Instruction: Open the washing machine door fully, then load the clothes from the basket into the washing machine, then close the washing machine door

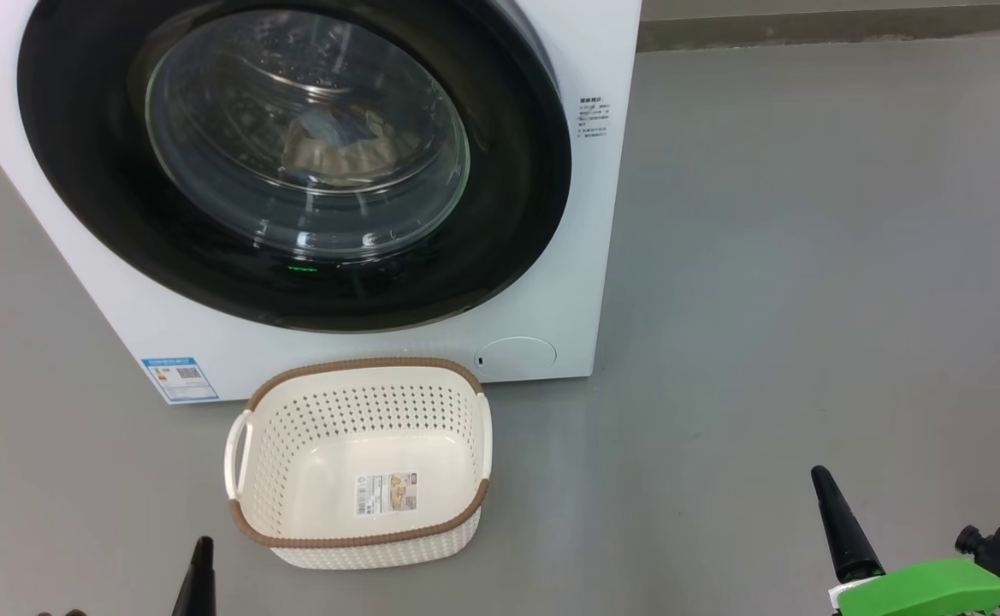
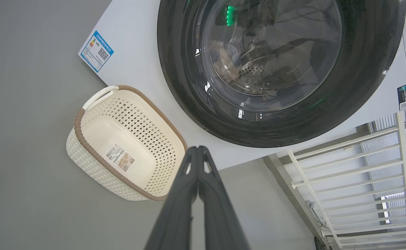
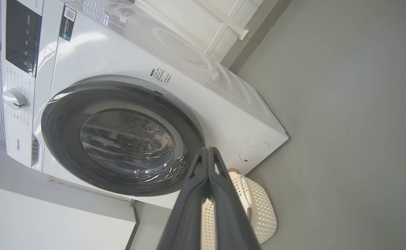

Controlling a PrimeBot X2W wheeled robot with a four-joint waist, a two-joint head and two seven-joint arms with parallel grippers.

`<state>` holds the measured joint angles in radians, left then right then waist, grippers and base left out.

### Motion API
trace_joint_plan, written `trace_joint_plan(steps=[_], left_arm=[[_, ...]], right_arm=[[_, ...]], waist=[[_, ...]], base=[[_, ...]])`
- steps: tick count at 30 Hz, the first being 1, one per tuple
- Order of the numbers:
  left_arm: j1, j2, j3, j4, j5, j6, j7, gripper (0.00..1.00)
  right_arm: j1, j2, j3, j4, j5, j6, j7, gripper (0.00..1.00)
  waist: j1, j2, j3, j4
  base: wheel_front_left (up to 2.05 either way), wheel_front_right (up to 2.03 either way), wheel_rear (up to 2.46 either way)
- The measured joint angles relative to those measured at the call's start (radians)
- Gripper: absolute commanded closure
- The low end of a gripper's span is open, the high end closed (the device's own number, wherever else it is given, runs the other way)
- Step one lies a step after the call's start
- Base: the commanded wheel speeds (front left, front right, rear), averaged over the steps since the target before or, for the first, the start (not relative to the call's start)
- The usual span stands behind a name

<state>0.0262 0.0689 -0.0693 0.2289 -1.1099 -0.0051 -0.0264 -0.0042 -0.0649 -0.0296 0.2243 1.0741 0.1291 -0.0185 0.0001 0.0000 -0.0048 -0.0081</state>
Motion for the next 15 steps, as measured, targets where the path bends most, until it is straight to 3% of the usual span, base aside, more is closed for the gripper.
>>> trace_joint_plan(steps=[15], left_arm=[[-0.025, -0.005, 0.040, 0.012, -0.163, -0.036, 0.036, 1.00]], right_arm=[[-0.019, 0.000, -0.021, 0.014, 0.183, 0.000, 0.032, 1.00]], waist=[[0.0000, 0.0000, 0.003, 0.003]], base=[[0.00, 0.00, 0.00]])
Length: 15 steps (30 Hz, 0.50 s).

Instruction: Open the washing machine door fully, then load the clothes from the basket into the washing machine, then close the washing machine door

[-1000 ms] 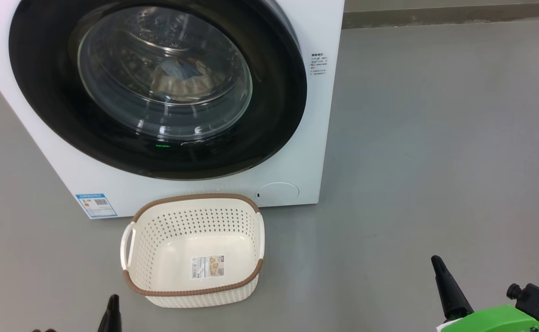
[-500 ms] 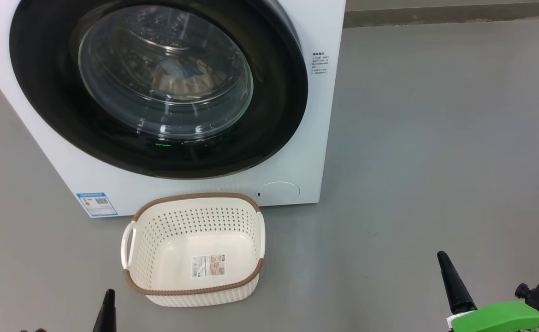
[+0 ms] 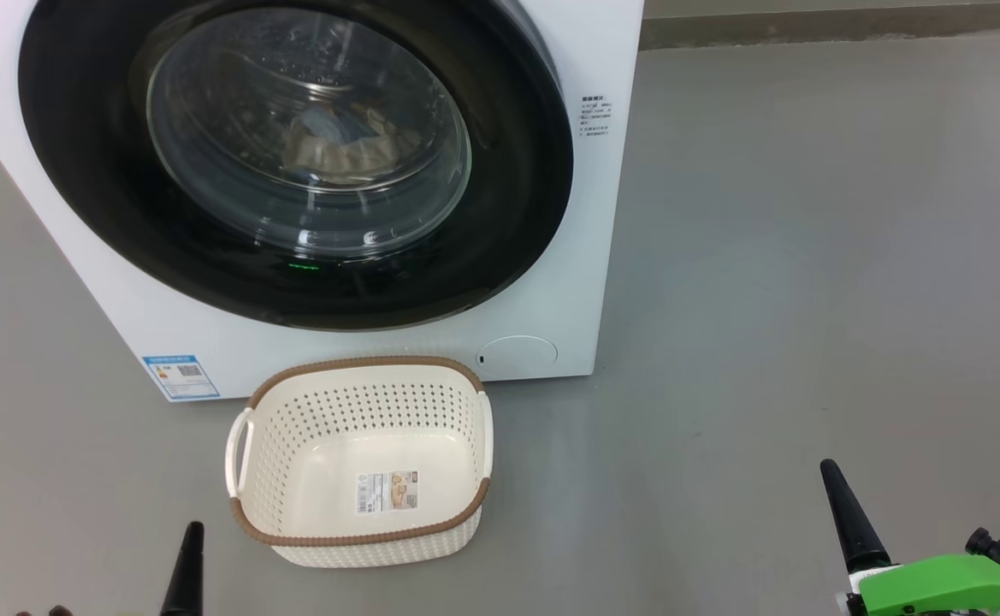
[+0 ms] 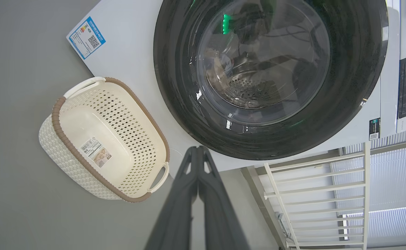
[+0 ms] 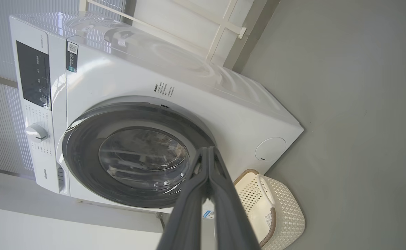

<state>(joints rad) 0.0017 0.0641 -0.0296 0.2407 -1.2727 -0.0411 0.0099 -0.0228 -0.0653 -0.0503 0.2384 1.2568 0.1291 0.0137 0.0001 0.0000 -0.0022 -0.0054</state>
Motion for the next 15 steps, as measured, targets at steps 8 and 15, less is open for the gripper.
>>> trace_joint_plan(steps=[8, 15], left_arm=[[-0.015, -0.002, 0.022, 0.005, -0.088, -0.017, 0.023, 1.00], [-0.033, -0.003, 0.039, 0.010, -0.160, -0.035, 0.038, 1.00]], right_arm=[[-0.001, 0.000, -0.012, 0.006, 0.082, 0.000, 0.017, 1.00], [-0.021, 0.000, -0.023, 0.012, 0.170, 0.000, 0.030, 1.00]], waist=[[0.0000, 0.0000, 0.001, 0.001], [0.0000, 0.0000, 0.002, 0.003]], base=[[0.00, 0.00, 0.00], [0.00, 0.00, 0.00]])
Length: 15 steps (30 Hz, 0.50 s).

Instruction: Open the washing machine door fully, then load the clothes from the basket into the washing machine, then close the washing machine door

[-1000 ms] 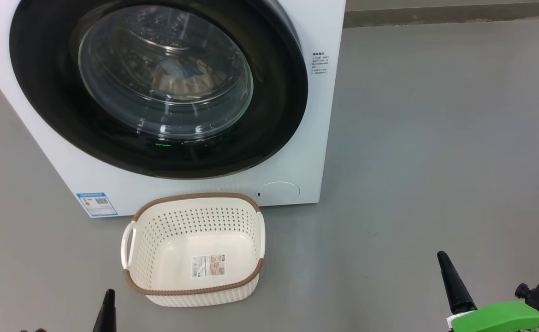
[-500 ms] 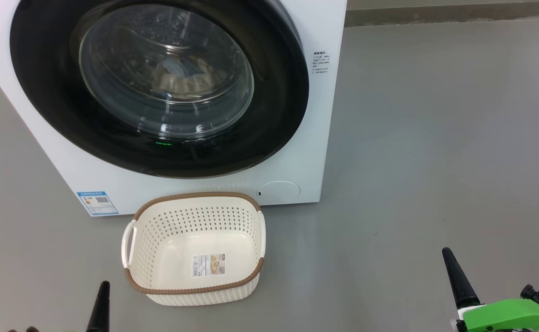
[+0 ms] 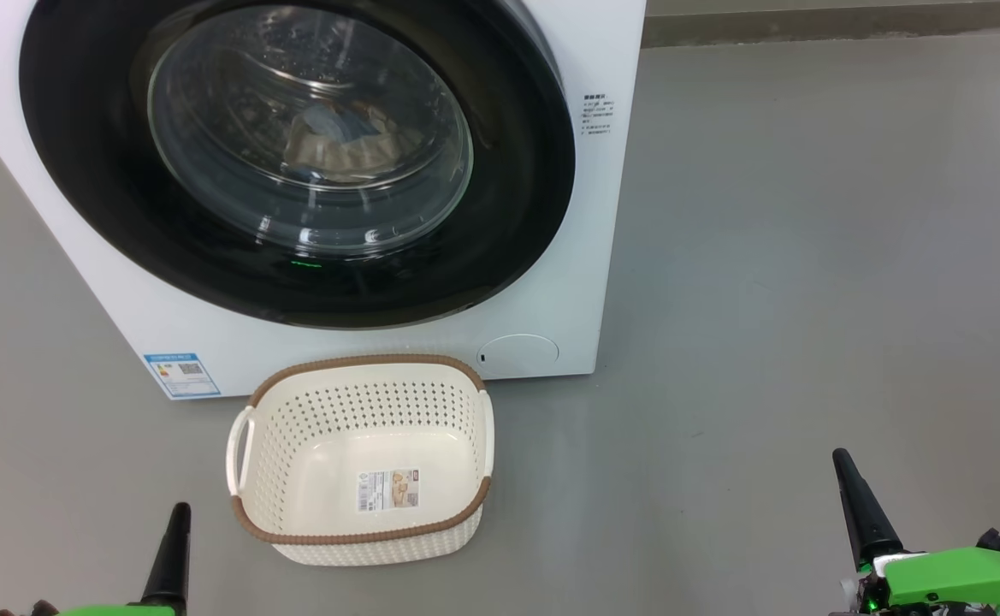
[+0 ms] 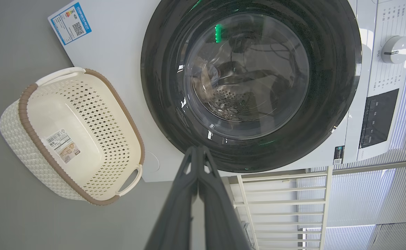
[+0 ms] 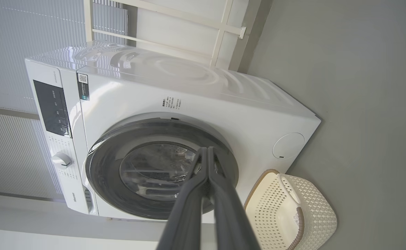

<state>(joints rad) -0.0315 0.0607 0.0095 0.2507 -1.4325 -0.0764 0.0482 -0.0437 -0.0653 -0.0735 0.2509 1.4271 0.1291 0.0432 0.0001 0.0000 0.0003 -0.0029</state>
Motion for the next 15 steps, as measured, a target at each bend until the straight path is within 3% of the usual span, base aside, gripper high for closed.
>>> trace_joint_plan(steps=[15], left_arm=[[-0.022, -0.008, 0.040, 0.010, -0.152, -0.035, 0.034, 1.00]], right_arm=[[-0.005, 0.000, -0.020, 0.013, 0.160, 0.000, 0.031, 1.00]], waist=[[0.0000, 0.0000, 0.002, 0.002]], base=[[0.00, 0.00, 0.00]])
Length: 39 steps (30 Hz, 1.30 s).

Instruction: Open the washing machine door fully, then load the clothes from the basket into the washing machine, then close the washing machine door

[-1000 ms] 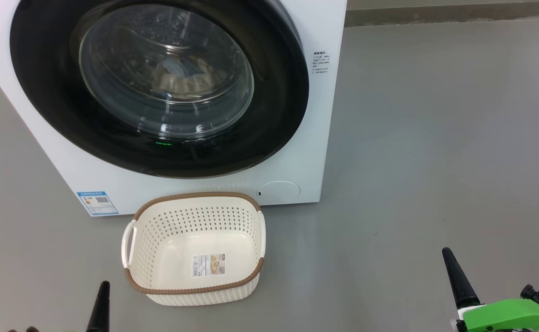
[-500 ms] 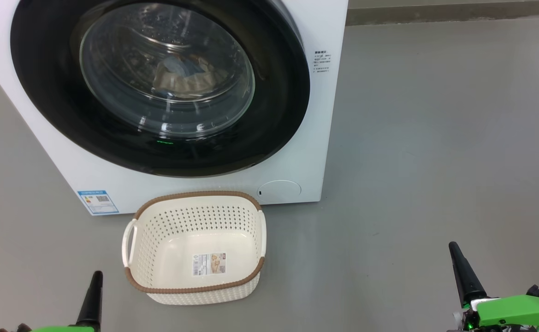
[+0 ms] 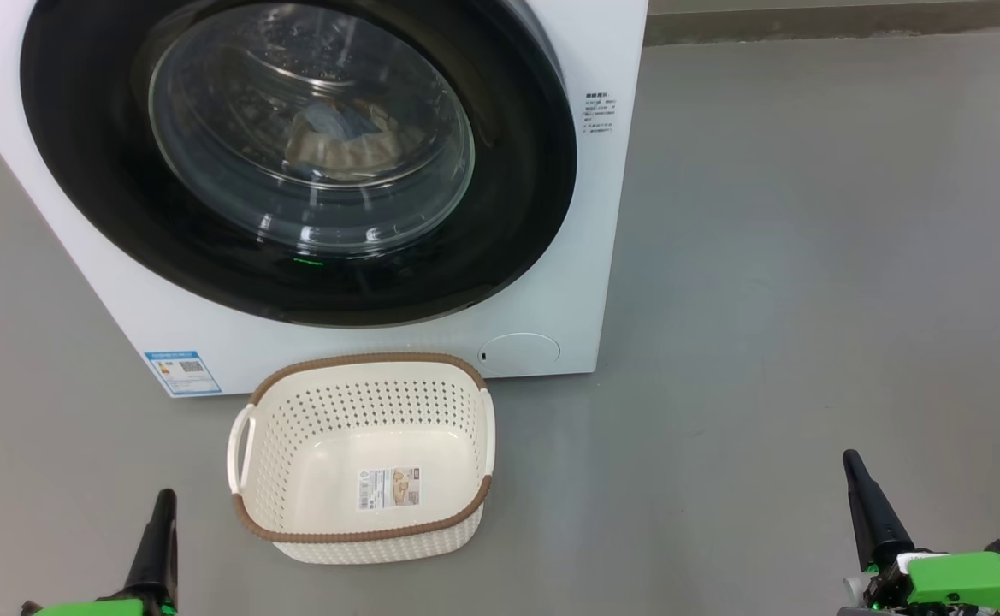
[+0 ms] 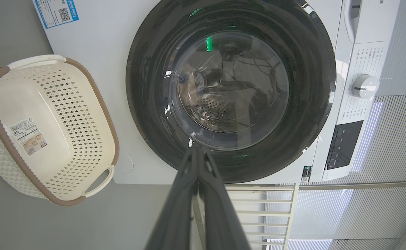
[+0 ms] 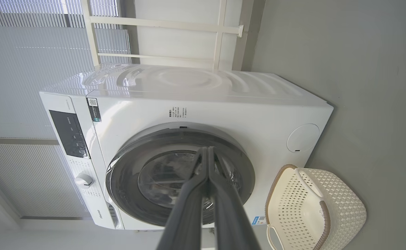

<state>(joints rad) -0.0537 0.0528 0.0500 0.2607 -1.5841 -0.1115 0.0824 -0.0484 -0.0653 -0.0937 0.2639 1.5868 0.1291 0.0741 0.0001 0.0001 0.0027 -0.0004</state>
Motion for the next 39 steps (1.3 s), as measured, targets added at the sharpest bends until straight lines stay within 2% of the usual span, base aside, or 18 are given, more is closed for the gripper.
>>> trace_joint_plan(steps=[4, 39], left_arm=[[-0.006, -0.001, 0.010, 0.002, -0.036, -0.009, 0.006, 1.00], [-0.013, -0.007, 0.016, 0.003, -0.037, -0.009, 0.014, 1.00]], right_arm=[[-0.016, 0.000, -0.007, 0.004, 0.041, 0.000, 0.008, 1.00], [-0.019, 0.003, -0.017, 0.005, 0.040, 0.000, 0.017, 1.00]], waist=[[0.0000, 0.0000, 0.000, 0.000], [-0.0001, 0.0000, 0.000, 0.000]], base=[[0.00, 0.00, 0.00], [0.00, 0.00, 0.00]])
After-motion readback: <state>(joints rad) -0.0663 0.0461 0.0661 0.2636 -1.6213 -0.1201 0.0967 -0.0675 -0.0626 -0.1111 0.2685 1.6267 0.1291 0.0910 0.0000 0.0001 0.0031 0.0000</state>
